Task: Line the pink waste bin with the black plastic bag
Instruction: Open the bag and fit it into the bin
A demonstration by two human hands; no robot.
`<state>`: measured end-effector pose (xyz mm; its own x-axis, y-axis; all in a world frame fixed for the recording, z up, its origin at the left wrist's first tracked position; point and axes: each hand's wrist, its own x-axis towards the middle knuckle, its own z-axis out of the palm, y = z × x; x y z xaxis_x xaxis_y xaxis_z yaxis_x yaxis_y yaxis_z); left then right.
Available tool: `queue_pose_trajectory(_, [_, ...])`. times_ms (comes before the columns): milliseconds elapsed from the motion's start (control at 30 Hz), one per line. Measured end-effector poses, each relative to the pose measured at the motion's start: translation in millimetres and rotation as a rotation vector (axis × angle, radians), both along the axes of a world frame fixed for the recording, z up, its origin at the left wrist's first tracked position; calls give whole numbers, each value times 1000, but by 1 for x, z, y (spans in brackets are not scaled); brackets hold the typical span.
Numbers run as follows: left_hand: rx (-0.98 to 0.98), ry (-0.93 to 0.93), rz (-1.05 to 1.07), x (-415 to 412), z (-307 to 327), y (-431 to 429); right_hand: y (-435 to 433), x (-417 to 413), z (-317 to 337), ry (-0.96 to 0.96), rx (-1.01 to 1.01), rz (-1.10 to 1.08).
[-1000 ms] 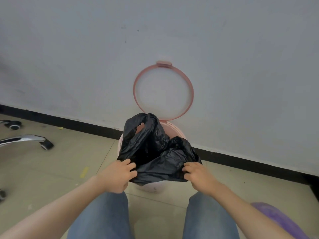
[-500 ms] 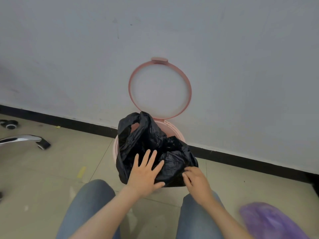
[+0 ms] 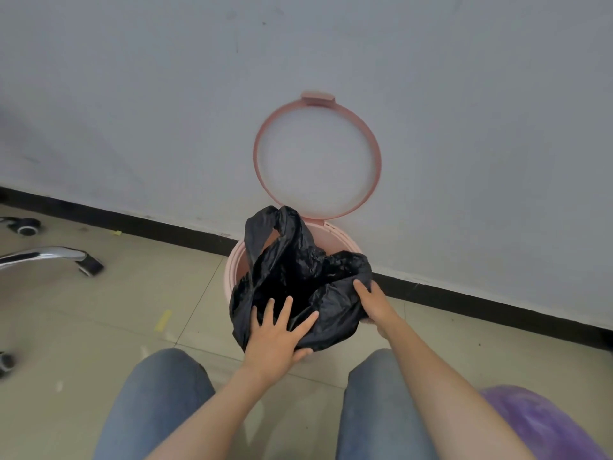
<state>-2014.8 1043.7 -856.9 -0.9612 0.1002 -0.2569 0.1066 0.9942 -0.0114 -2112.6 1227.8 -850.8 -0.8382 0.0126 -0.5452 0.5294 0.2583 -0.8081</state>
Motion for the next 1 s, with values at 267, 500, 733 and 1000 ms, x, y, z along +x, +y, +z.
queue_pose_trajectory(267, [52, 75, -14, 1, -6, -1, -9, 34, -2, 361, 439, -206])
queue_pose_trajectory(500, [114, 288, -58, 8, -4, -9, -41, 48, 6, 236, 261, 44])
queue_pose_trajectory(733, [493, 101, 536, 10, 4, -27, -14, 36, 14, 215, 320, 157])
queue_pose_trajectory(1000, [1239, 219, 841, 21, 8, -16, -32, 67, 18, 876, 1028, 427])
